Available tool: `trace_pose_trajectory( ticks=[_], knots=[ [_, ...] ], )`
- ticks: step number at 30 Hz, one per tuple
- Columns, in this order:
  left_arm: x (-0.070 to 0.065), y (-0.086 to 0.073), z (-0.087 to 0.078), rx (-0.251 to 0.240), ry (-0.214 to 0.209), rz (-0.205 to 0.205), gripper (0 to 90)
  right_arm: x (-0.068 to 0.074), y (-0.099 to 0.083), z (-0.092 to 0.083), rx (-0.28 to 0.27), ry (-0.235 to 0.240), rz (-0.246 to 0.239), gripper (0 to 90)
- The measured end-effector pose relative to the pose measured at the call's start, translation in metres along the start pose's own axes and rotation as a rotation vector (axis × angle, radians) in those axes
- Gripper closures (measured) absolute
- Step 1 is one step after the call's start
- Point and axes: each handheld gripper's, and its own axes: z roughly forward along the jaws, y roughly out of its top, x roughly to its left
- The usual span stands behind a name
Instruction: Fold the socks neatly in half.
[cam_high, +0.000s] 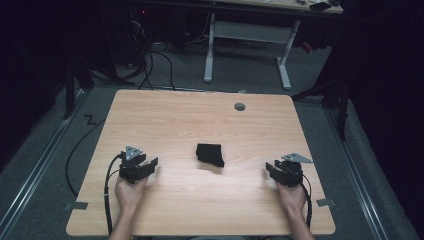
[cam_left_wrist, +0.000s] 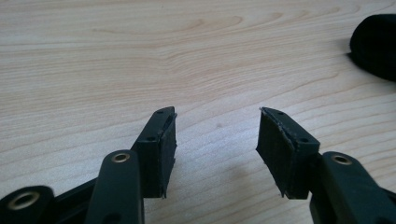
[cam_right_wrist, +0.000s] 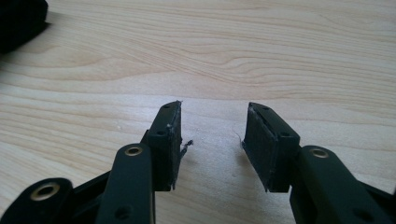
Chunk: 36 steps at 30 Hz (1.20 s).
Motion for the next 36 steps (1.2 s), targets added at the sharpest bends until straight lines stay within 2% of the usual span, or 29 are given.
trace_pose_trajectory(
  ticks=[1,5,11,13,15,17,21,26,31,36],
  knots=[
    [0.000,-0.001,0.001,0.003,0.000,-0.006,47.0,0.000,0.000,0.001,0.002,-0.003,0.000,55.3],
    [-0.003,-0.003,0.003,0.037,0.022,0.018,46.5,-0.003,-0.001,0.004,0.008,-0.004,0.020,53.7],
    [-0.008,-0.003,0.006,0.053,0.051,0.062,45.5,-0.001,-0.001,0.006,0.011,-0.006,0.006,52.5],
    [-0.010,-0.003,0.006,0.057,0.060,0.078,43.7,0.002,-0.002,0.006,0.015,-0.020,-0.017,50.9],
    [-0.011,-0.003,0.007,0.059,0.067,0.077,41.9,0.006,-0.001,0.007,0.024,-0.040,-0.052,48.2],
    [-0.012,-0.003,0.007,0.062,0.062,0.078,39.8,0.008,-0.002,0.007,0.026,-0.029,-0.058,44.4],
    [-0.012,-0.003,0.007,0.064,0.052,0.078,36.8,0.009,-0.002,0.008,0.029,-0.022,-0.063,41.9],
    [-0.009,-0.004,0.005,0.058,0.031,0.055,35.4,0.010,-0.002,0.008,0.032,-0.018,-0.065,39.9],
    [-0.012,-0.004,0.006,0.064,0.046,0.074,34.7,0.010,-0.002,0.008,0.033,-0.016,-0.063,39.3],
    [-0.010,-0.004,0.005,0.061,0.033,0.061,34.7,0.010,-0.002,0.008,0.032,-0.015,-0.065,39.2]
  ],
)
